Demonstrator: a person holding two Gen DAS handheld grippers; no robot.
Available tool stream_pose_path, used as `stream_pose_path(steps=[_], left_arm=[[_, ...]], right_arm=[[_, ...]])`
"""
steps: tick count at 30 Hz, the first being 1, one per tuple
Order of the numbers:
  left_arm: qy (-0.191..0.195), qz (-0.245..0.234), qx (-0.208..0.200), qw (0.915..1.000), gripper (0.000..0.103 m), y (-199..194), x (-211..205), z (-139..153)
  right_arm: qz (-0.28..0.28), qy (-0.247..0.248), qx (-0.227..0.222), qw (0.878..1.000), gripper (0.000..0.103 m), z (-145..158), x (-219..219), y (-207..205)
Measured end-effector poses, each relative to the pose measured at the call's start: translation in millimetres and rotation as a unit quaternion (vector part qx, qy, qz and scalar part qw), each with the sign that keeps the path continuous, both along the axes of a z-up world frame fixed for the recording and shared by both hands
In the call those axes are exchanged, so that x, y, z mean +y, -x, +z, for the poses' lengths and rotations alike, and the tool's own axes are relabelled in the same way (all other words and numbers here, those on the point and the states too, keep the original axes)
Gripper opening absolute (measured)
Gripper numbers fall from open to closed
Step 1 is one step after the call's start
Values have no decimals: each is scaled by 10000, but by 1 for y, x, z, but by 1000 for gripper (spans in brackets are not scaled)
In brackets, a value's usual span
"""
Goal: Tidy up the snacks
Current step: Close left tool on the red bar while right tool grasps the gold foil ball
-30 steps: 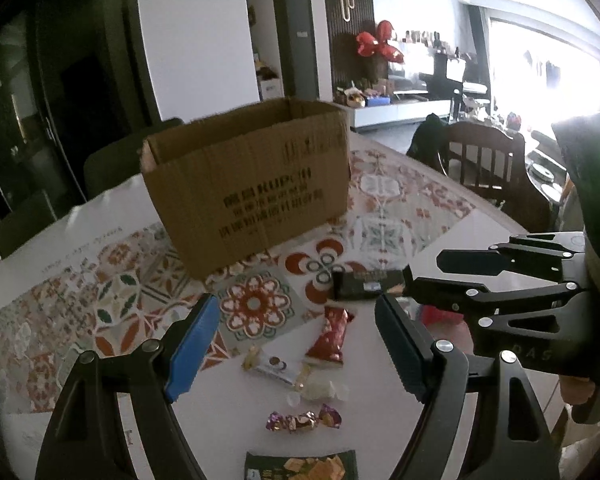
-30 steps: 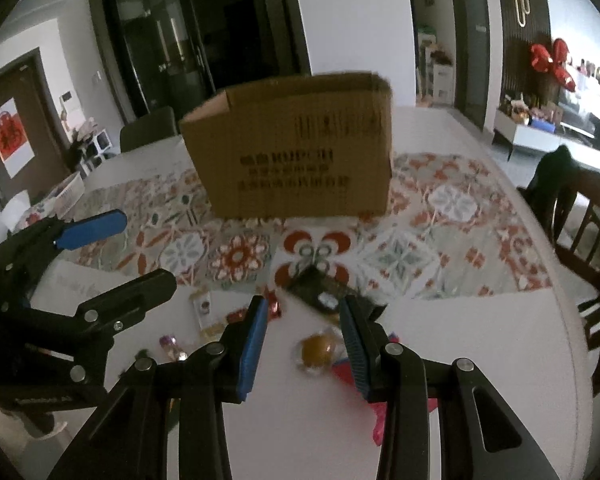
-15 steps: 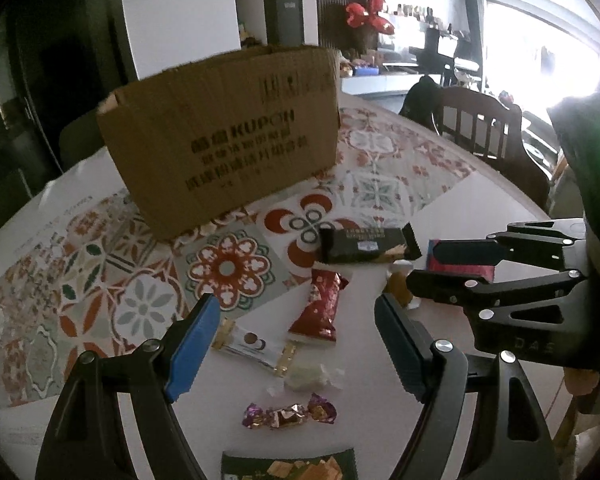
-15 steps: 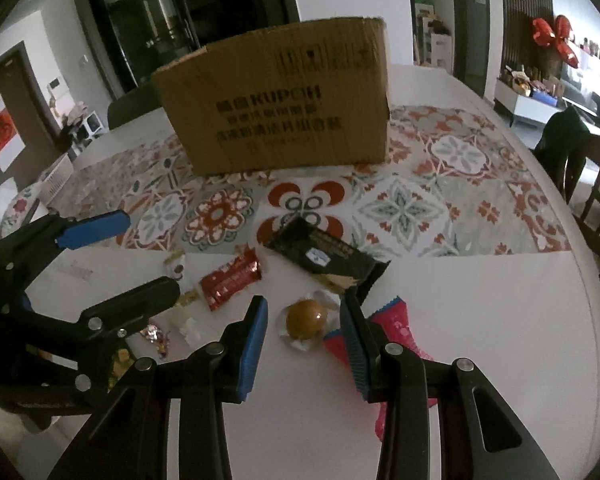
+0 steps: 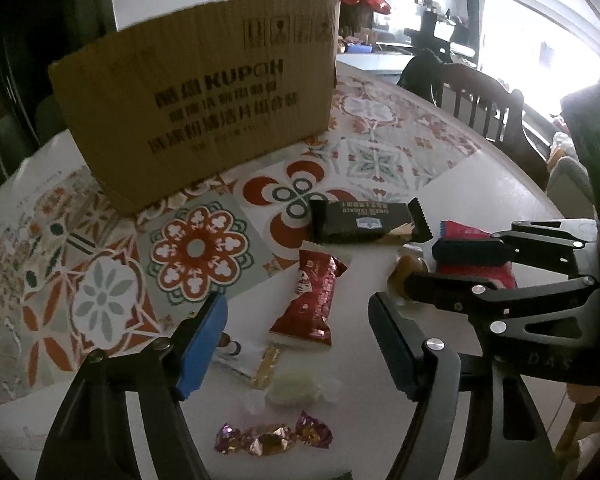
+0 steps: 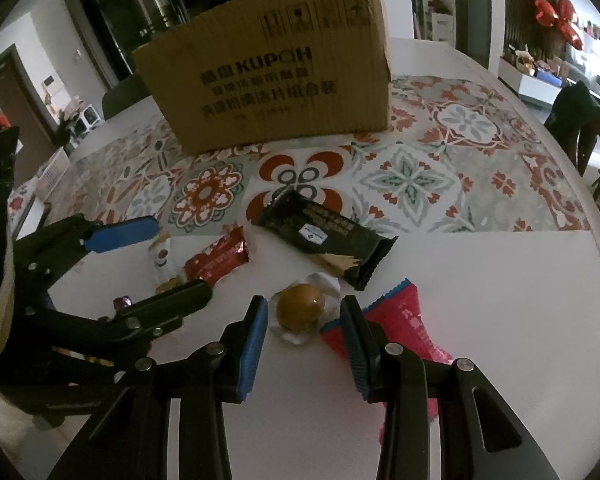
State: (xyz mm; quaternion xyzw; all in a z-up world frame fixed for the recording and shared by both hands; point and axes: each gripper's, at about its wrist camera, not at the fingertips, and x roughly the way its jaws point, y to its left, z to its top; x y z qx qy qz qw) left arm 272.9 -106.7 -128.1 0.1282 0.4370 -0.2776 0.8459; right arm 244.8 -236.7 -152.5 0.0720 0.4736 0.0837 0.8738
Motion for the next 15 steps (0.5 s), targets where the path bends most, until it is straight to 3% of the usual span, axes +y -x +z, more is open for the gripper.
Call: stream_pose_path(steps=[10,15], left_arm=[[36,40,265,9996,52,-10,-7,-12],[-22,25,329,9995,35,-12,-11,-15]], right_arm=[[-21,-39,33,10000,39,-6,-1,-3],[10,-88,-5,10000,30,-6,-2,-2]])
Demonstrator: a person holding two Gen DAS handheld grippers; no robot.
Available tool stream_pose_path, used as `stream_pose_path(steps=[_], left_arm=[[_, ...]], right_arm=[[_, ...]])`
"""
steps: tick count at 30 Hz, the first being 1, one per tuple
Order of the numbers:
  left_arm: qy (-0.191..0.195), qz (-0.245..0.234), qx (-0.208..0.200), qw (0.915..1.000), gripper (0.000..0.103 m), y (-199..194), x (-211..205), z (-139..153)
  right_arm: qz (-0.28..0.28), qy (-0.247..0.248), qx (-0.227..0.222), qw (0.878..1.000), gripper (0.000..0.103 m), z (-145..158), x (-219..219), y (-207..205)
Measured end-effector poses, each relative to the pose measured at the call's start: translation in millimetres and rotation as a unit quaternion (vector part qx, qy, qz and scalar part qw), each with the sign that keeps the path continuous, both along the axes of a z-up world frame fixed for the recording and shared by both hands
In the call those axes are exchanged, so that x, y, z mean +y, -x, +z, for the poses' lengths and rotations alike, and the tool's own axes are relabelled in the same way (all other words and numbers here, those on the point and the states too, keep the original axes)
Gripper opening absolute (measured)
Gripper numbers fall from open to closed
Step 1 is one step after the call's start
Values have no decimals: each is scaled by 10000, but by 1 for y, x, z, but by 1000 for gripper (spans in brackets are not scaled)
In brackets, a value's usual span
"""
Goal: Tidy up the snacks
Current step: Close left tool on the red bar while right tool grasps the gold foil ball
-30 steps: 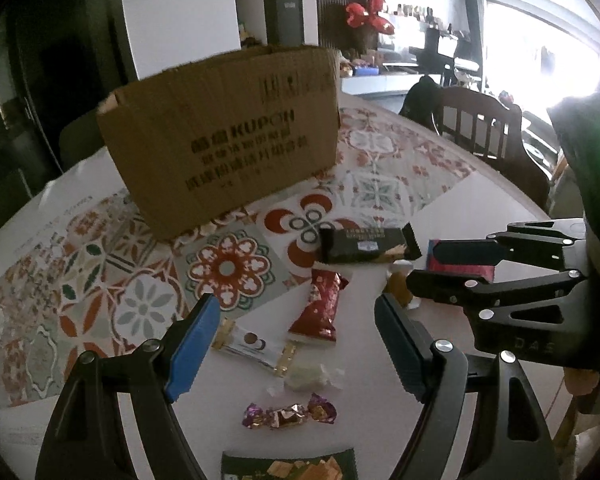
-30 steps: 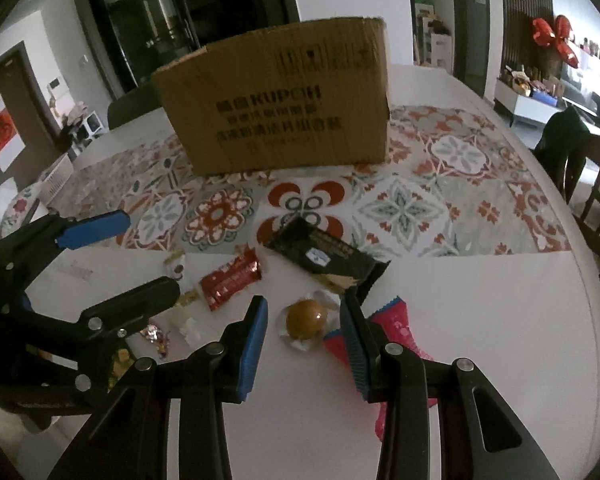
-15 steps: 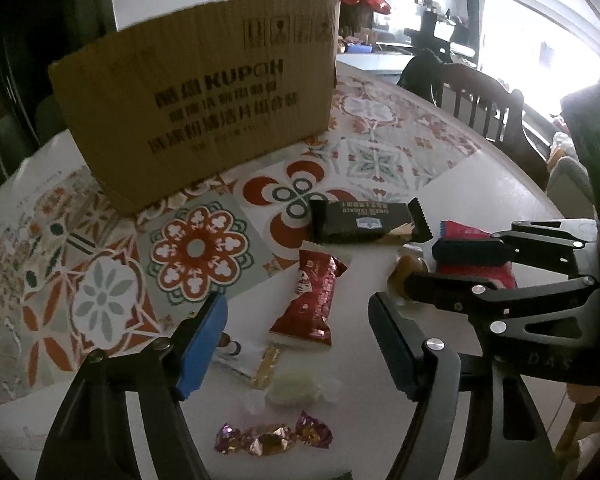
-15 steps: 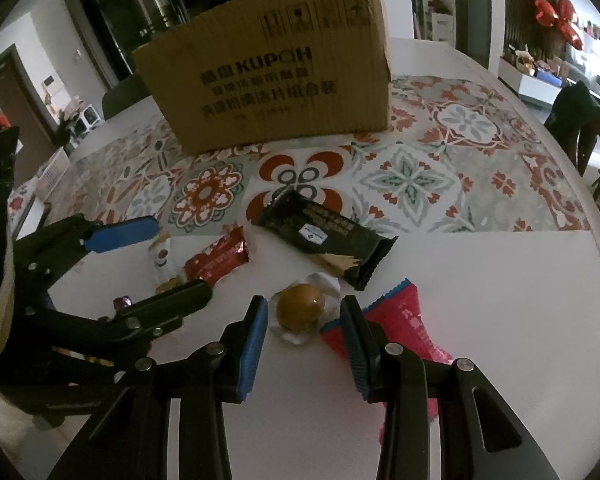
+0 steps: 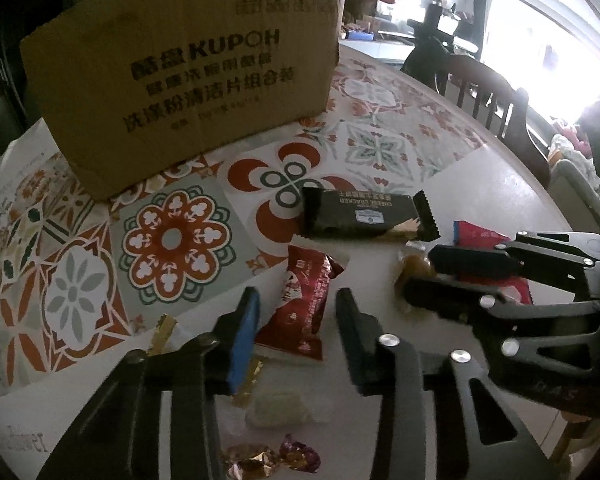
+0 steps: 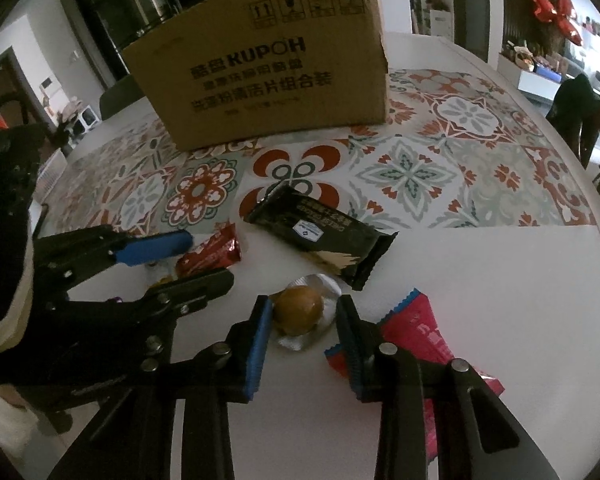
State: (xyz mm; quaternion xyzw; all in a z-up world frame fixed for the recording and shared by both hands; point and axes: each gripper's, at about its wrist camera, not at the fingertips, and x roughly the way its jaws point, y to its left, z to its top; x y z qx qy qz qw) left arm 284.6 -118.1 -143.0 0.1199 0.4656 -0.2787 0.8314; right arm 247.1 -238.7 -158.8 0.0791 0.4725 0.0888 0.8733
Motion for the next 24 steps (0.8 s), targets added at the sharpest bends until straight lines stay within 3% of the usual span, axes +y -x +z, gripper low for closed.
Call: stream_pose_path(steps=[2,4,16,24], left_arm=[[-6,-21,-5,10000,25,0,-1,0],[18,0,22,10000,23,-1,-1,0],[144,178,-39,9997,23,7,6,11],[382,349,-298,9982,22,14,16,37]], right_arm=[[8,-35,-10,10000,27,0,0,0],[14,-25,-37,10000,27,0,1,0],[-36,21,-144,9999,26,4,1,5],[-14,108,-518,9986,26,28,5,10]])
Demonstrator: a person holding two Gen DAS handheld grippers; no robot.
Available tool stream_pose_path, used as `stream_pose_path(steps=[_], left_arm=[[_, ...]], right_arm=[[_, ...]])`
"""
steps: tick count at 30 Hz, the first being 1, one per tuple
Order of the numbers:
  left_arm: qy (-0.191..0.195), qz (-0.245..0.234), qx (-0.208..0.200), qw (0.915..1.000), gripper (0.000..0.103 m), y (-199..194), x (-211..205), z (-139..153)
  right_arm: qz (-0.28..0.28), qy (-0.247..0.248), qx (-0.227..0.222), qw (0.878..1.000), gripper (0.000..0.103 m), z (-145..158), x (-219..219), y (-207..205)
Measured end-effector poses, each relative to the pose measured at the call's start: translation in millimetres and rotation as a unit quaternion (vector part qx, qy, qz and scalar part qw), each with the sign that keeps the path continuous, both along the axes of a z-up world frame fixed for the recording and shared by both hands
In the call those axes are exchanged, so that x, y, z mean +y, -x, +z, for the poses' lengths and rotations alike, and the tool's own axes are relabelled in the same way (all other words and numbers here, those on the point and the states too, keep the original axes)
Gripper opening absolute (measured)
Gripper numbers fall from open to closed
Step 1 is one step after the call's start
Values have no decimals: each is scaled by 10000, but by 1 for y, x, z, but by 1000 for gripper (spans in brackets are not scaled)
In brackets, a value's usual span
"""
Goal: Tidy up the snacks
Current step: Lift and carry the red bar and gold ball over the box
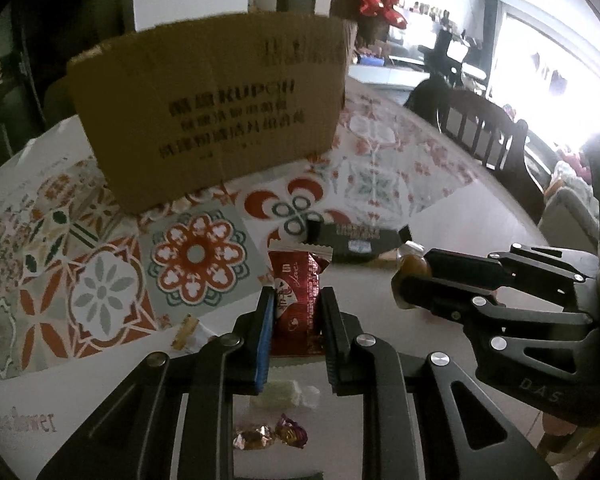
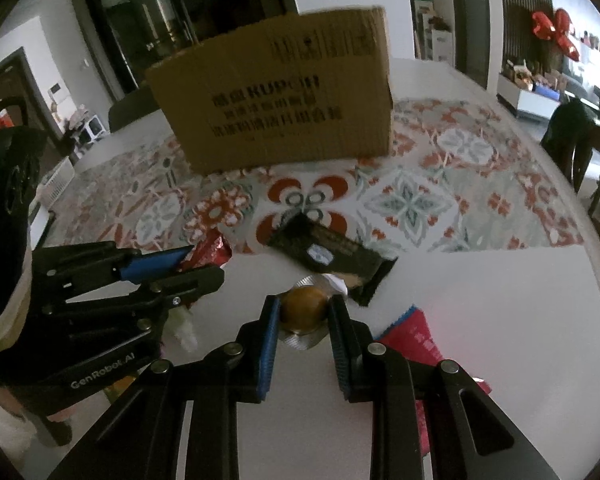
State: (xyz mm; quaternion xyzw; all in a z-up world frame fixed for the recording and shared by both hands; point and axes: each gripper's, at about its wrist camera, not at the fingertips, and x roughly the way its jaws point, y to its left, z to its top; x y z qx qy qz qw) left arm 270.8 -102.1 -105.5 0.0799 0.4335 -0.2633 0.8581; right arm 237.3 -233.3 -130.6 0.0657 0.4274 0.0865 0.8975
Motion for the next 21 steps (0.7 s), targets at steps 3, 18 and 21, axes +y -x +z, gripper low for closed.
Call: stream_pose_path(steps=[3,18,21], left_arm=[[79,64,-129,9999,22,2,2,13],[448,241,-1028,9934,22,0,14,89],[491,262,-1197,9913,22,-3,16,102]], right_arm=[[1,-22,-155,9999,26,12,0,1],[18,-45,-1161,9932,26,80,1,-6],[52,-14,-1378,9904,26,96,2,-9]])
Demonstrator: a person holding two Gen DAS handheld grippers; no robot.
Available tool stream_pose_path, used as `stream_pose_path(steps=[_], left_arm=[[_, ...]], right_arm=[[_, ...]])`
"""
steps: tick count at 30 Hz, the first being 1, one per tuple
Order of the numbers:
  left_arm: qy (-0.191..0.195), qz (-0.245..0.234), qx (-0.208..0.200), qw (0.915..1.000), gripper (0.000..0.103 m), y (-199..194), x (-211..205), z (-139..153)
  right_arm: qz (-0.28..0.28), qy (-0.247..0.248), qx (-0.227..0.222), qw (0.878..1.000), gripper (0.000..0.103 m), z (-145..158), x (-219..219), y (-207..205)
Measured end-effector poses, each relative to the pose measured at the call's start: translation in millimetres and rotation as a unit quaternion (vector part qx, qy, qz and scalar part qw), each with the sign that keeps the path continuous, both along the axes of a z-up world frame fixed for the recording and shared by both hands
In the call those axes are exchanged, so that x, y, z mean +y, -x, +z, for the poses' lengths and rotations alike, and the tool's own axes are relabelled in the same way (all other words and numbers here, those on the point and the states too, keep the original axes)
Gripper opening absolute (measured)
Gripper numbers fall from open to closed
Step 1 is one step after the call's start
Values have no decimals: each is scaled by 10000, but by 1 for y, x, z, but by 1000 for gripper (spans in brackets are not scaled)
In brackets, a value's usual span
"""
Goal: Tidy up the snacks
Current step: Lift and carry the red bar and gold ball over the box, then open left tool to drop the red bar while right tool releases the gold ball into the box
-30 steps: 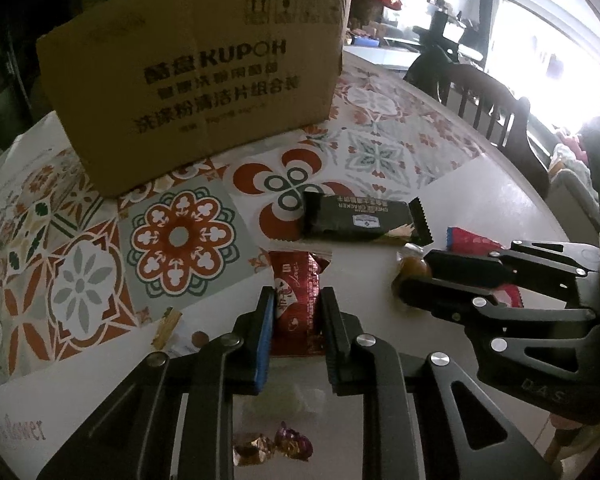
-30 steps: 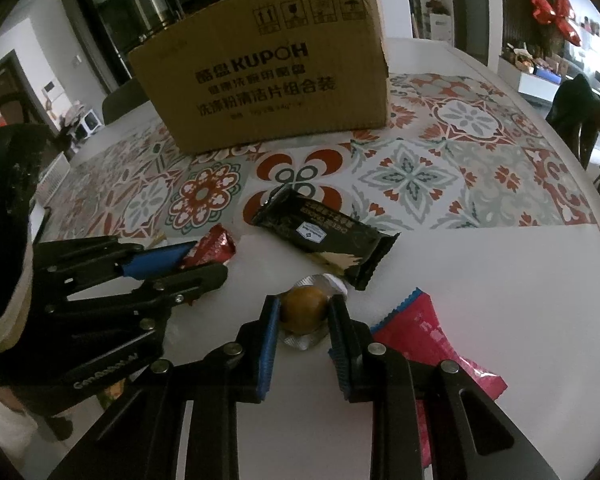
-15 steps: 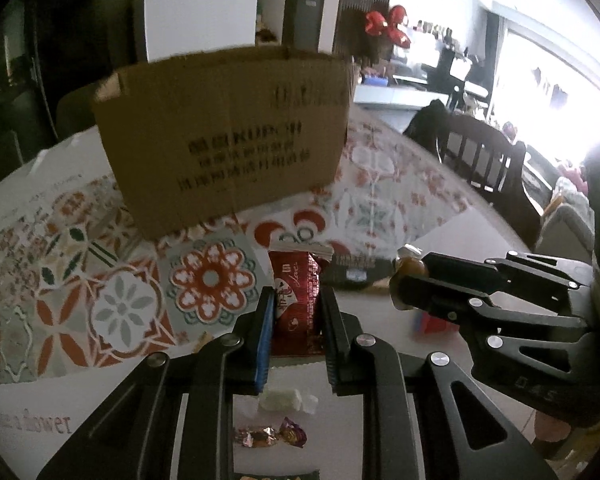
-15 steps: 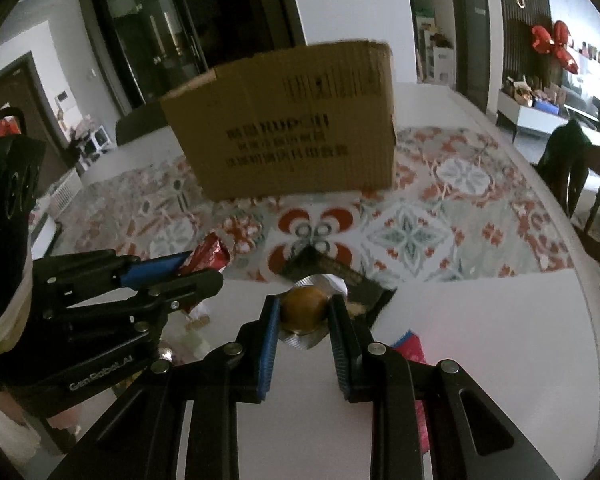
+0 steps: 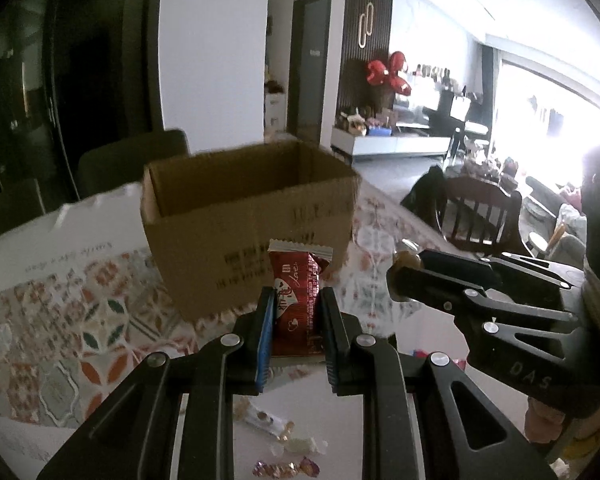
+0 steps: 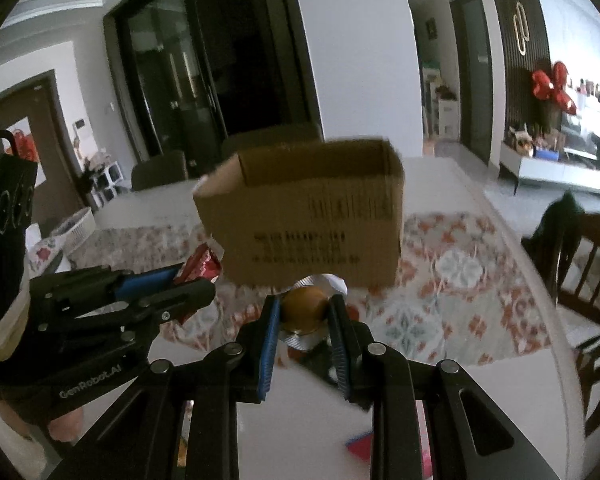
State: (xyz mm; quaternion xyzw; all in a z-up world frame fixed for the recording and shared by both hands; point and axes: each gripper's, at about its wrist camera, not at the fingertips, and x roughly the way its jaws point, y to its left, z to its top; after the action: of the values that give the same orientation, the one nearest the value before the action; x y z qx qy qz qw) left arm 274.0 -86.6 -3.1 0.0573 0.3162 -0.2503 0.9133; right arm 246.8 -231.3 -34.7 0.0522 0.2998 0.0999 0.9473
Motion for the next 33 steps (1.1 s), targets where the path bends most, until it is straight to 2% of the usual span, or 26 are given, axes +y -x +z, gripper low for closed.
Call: stream_pose_path(steps=[10,20,26,33], left_arm=[[130,180,-324,9992,22,-24,5,35],[141,337,-373,9986,22,-64,4,56],[184,448,-129,9987,22,-98,3,57],[151,637,196,9977,23,-136,-1,49]], right_arm=[[65,42,-492,9988,26,40,2,-23],[188,-19,-550,9983,26,65,0,-67],[235,78,-479,9985,26,73,2,-100],[222,134,-201,9995,26,66,-3,-136]])
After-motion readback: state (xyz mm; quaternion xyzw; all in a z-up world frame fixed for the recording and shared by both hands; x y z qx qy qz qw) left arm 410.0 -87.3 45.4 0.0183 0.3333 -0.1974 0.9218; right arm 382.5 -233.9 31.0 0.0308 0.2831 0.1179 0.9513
